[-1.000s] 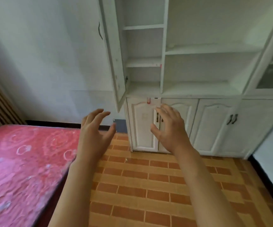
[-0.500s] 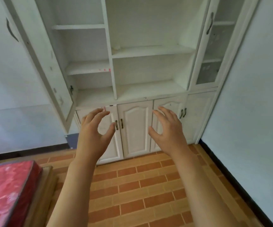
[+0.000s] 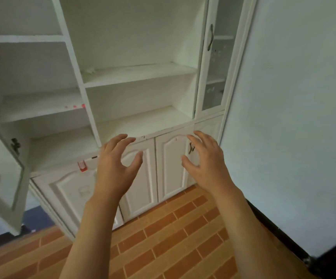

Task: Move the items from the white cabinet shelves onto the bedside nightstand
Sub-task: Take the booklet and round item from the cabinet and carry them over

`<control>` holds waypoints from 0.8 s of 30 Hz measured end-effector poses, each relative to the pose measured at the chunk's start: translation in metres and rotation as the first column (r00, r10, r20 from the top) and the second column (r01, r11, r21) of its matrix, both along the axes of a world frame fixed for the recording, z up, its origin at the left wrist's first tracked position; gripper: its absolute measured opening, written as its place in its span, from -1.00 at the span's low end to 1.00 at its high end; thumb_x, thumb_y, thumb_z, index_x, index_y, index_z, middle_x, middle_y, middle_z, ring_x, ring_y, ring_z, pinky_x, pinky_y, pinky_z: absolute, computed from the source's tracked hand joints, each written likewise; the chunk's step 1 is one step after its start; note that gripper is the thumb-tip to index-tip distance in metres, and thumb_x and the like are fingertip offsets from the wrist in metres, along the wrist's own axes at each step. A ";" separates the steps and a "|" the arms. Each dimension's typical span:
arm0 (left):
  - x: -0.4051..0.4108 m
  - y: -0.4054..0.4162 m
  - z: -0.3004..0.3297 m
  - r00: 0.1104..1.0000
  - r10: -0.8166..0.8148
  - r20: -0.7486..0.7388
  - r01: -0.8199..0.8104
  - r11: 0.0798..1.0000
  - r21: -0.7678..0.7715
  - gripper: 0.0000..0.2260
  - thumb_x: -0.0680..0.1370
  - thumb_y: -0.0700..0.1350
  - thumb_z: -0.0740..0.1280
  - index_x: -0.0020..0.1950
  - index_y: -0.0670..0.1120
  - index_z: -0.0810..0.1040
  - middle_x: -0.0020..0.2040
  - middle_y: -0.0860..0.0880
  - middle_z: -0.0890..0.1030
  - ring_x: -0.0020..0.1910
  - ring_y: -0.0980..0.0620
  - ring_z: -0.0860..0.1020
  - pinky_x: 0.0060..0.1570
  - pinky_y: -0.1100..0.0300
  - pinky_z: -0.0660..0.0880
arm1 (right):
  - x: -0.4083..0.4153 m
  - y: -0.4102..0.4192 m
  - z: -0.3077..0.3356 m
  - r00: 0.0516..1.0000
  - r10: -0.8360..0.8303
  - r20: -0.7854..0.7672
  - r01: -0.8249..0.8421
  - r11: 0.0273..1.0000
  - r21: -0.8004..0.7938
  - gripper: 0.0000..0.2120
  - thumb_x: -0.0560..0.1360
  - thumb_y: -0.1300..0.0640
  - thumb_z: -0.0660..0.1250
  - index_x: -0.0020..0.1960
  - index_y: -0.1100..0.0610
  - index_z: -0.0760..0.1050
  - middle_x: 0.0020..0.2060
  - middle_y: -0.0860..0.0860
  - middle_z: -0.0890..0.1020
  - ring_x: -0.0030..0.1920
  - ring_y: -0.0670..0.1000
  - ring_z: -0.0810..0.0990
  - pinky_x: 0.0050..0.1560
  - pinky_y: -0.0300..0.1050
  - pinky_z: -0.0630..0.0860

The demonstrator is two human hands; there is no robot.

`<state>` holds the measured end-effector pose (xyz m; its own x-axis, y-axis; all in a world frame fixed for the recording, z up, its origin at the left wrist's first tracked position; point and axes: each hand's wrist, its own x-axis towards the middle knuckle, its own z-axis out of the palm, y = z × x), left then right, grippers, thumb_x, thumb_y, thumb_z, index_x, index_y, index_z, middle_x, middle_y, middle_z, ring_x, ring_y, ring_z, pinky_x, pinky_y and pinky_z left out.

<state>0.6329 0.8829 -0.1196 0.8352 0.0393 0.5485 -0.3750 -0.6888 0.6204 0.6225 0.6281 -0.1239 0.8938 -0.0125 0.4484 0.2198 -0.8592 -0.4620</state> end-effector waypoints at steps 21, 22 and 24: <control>0.118 -0.040 0.021 0.978 -0.205 0.039 0.206 0.978 -0.023 -0.62 0.59 0.07 0.42 0.40 0.07 0.57 0.46 0.10 0.48 0.49 0.04 0.36 0.43 0.10 0.29 | 0.082 -0.027 0.029 0.986 -0.165 0.011 0.165 0.986 -0.027 -0.40 0.63 -0.21 0.29 0.62 -0.14 0.24 0.65 -0.14 0.17 0.64 0.00 0.11 0.60 0.12 0.18; 0.124 -0.045 0.024 0.977 -0.207 0.046 0.209 0.978 -0.022 -0.62 0.59 0.07 0.42 0.40 0.07 0.57 0.46 0.10 0.48 0.49 0.03 0.36 0.45 0.06 0.31 | 0.089 -0.032 0.030 0.986 -0.166 0.017 0.166 0.986 -0.024 -0.40 0.63 -0.22 0.29 0.61 -0.14 0.24 0.64 -0.14 0.18 0.64 0.00 0.12 0.60 0.13 0.19; 0.136 -0.055 0.030 0.977 -0.205 0.064 0.206 0.979 -0.009 -0.62 0.59 0.07 0.41 0.41 0.06 0.57 0.47 0.09 0.48 0.49 0.02 0.36 0.46 0.00 0.34 | 0.103 -0.042 0.032 0.987 -0.161 0.030 0.161 0.987 -0.017 -0.40 0.63 -0.22 0.29 0.61 -0.14 0.26 0.64 -0.12 0.19 0.64 0.02 0.13 0.61 0.16 0.20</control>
<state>0.7691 0.8279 -0.0899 0.7905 -0.1206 0.6004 -0.5457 -0.5838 0.6012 0.7250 0.5861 -0.0915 0.8678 -0.1462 0.4748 0.0903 -0.8933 -0.4402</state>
